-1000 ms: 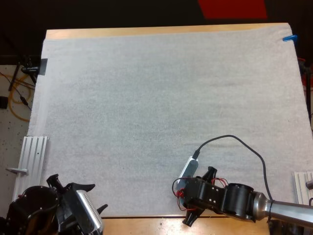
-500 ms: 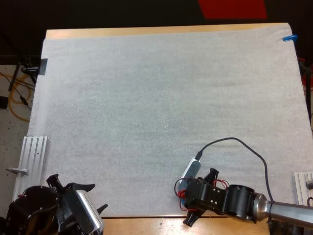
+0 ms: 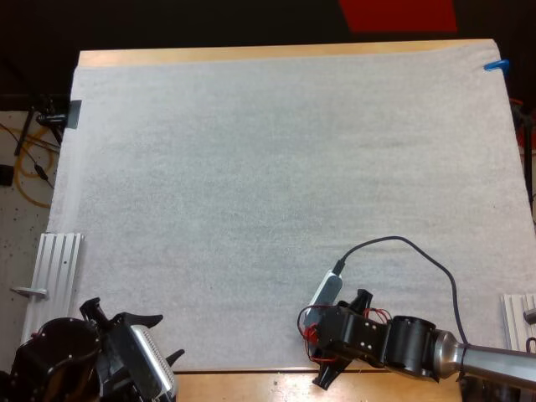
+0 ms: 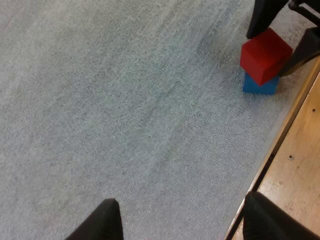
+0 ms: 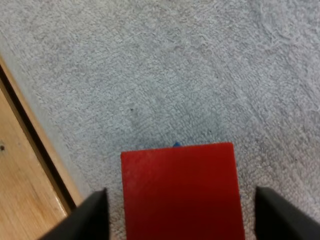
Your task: Stack red cube on blue cube
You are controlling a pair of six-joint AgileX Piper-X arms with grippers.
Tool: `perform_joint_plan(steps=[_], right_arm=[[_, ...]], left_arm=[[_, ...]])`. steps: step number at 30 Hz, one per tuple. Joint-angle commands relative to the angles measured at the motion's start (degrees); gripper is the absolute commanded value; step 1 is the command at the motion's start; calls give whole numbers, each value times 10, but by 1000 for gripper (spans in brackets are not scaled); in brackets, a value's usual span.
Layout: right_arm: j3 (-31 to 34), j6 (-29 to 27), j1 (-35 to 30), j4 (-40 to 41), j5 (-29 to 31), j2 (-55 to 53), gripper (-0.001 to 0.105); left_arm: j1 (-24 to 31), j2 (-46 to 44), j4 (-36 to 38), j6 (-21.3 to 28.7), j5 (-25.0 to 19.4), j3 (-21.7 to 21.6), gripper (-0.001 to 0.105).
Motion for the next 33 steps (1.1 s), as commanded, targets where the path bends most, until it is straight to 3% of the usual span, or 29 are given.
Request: perform_joint_plan(steps=[1, 7, 13, 19, 25, 28, 30, 33], right_arm=[[-1, 3, 0, -3, -4, -1, 64], [-33, 2, 0, 35, 19, -3, 64], [-111, -2, 0, 110, 30, -8, 64], [-156, -27, -3, 113, 30, -27, 64], [-177, -29, -72, 89, -13, -28, 64], [-177, -33, -128, 58, -42, -28, 64], [-177, -53, -180, 44, -44, -28, 64], [-177, -69, -246, 42, -49, -28, 64]], left_arm=[[-3, 1, -2, 3, 3, 0, 52], [-3, 1, -2, 3, 7, 0, 52], [-3, 1, -15, 3, 64, 0, 52], [-3, 1, -37, 2, 63, 0, 52], [-3, 15, -99, -64, 62, 0, 52], [-3, 28, -135, -67, 38, 0, 52], [-3, 47, -163, -67, -22, 0, 52], [8, 69, -212, -66, -64, 0, 52]])
